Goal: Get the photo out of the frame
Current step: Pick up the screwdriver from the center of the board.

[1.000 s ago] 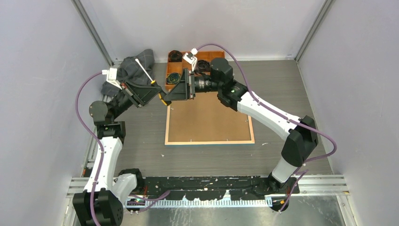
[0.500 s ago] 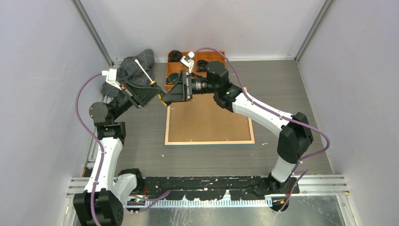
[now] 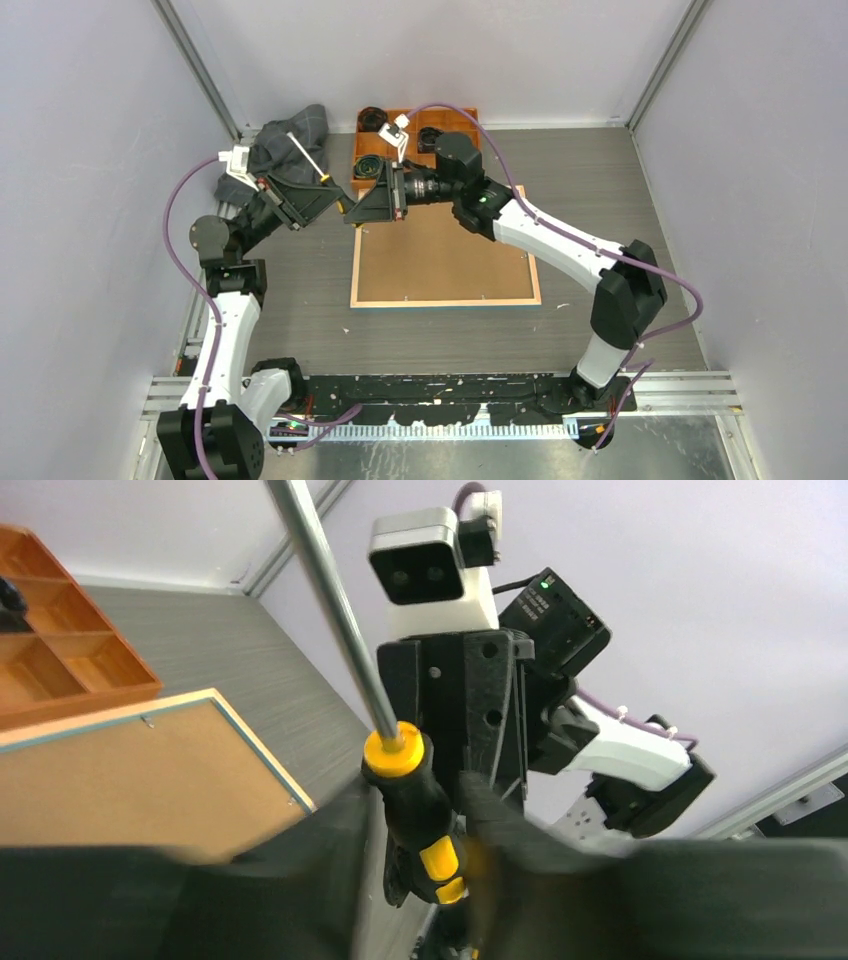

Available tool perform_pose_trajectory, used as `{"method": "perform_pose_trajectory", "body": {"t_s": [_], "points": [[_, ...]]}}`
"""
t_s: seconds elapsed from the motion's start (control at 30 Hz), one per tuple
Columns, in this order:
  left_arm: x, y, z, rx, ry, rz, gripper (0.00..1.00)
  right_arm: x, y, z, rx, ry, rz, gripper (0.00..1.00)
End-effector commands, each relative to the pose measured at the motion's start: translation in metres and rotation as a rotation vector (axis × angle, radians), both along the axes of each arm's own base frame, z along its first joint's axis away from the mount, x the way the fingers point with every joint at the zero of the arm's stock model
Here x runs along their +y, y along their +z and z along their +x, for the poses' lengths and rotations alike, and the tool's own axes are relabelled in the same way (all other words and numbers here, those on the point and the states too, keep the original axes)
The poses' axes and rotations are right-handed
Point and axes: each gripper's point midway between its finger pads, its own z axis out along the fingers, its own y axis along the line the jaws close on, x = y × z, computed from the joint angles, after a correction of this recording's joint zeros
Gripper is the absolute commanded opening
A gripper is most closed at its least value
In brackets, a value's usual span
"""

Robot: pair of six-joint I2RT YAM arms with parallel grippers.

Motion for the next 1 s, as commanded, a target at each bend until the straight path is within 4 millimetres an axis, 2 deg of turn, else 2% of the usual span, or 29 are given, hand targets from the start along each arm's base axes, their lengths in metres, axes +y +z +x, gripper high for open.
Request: {"method": "perform_pose_trajectory", "body": {"t_s": [0.0,0.07,0.1,0.23,0.33,0.43,0.5,0.63,0.67,0.83,0.97], "points": [[0.003,0.042,-0.015,-0.179,0.026,0.055,0.53,-0.038,0.005,0.000,-0.193,-0.105,-0.109,0.01],[0.001,0.043,-0.018,-0.172,0.013,0.102,0.93,-0.060,-0.001,0.004,-0.295,-0.164,-0.168,0.01],[0.001,0.037,-0.016,-0.127,0.010,0.130,0.99,-0.072,-0.005,0.006,-0.354,-0.191,-0.208,0.01],[0.004,0.018,-0.019,-0.067,0.038,0.310,1.00,-0.120,-0.024,0.004,-0.588,-0.271,-0.378,0.01],[0.006,0.010,-0.027,-0.117,0.042,0.417,1.00,-0.154,-0.043,-0.007,-0.748,-0.242,-0.500,0.01],[-0.010,0.007,-0.054,-0.207,-0.171,0.453,1.00,-0.185,-0.067,-0.023,-0.871,-0.161,-0.608,0.01],[-0.015,0.005,-0.054,-0.185,-0.222,0.447,1.00,-0.200,-0.081,-0.037,-0.906,-0.110,-0.640,0.01],[-0.016,-0.011,-0.037,-0.183,-0.187,0.552,1.00,-0.213,-0.101,-0.063,-0.935,-0.007,-0.628,0.01],[-0.019,-0.025,-0.038,-0.128,-0.213,0.592,1.00,-0.215,-0.106,-0.065,-0.934,0.005,-0.634,0.01],[-0.041,-0.068,-0.044,-0.112,-0.398,0.799,1.00,-0.218,-0.130,-0.062,-0.943,0.018,-0.662,0.01],[-0.063,-0.091,-0.064,-0.106,-0.599,0.826,1.00,-0.218,-0.140,-0.060,-0.934,0.033,-0.660,0.01]]}}
